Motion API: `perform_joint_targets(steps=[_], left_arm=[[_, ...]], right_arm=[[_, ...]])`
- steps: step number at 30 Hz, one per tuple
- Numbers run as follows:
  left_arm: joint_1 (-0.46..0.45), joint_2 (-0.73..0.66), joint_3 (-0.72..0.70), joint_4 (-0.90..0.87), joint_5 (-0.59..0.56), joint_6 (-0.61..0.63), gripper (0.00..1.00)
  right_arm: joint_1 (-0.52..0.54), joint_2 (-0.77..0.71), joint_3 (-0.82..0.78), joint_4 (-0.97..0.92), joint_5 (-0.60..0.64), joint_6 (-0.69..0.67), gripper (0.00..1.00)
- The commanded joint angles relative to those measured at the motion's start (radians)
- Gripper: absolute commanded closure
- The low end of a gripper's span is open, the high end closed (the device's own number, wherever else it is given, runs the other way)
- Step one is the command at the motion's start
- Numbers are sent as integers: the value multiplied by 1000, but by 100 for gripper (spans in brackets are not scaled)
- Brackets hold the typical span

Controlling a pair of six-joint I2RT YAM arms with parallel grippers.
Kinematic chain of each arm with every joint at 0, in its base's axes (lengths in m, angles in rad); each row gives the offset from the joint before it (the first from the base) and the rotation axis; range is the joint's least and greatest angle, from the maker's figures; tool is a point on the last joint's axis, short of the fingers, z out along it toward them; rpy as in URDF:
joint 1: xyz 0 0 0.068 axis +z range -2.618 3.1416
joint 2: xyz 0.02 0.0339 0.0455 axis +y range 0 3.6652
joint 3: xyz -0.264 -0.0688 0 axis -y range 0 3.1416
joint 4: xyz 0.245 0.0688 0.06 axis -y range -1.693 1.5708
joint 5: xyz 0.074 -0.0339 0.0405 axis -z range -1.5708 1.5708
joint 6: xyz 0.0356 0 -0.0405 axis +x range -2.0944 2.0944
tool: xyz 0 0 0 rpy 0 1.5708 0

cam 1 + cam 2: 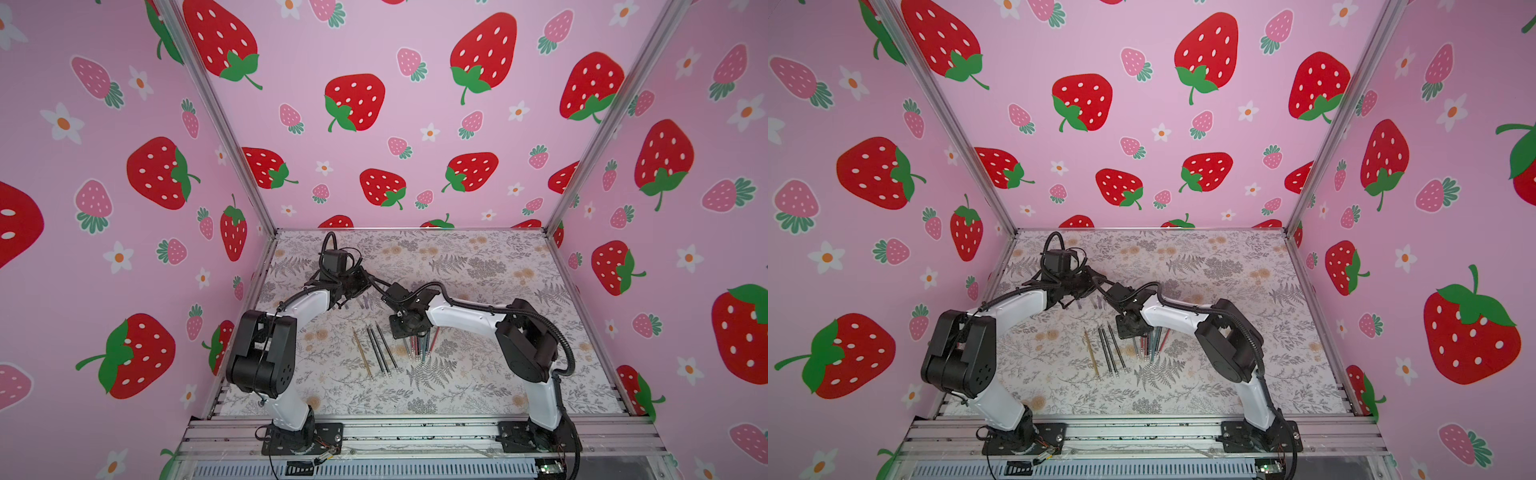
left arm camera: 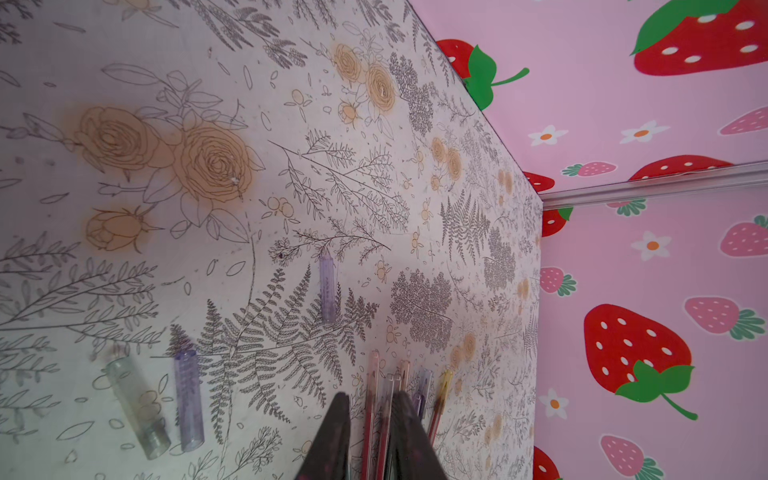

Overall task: Remove the protective cover of the pencils
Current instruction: Pick up the pencil from the center of the board, then place the pencil at the center of the board.

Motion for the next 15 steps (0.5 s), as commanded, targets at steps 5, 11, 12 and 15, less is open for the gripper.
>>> perform_joint_targets(steps=[5,11,12,15], left_arm=[[-33,74,105,-57,-37,31,77],[-44,121,148,-104,-63,48,74],[-47,129,156,-113,-68,51,74],[-54,153,175,-130,-79,61,72]], right_arm=[[30,-18,-33,33,-10,51,100],[42,14,-16,34,-17,66,100],[42,21,-14,34,-18,68,100],[42,35,-7,35,-23,70,100]])
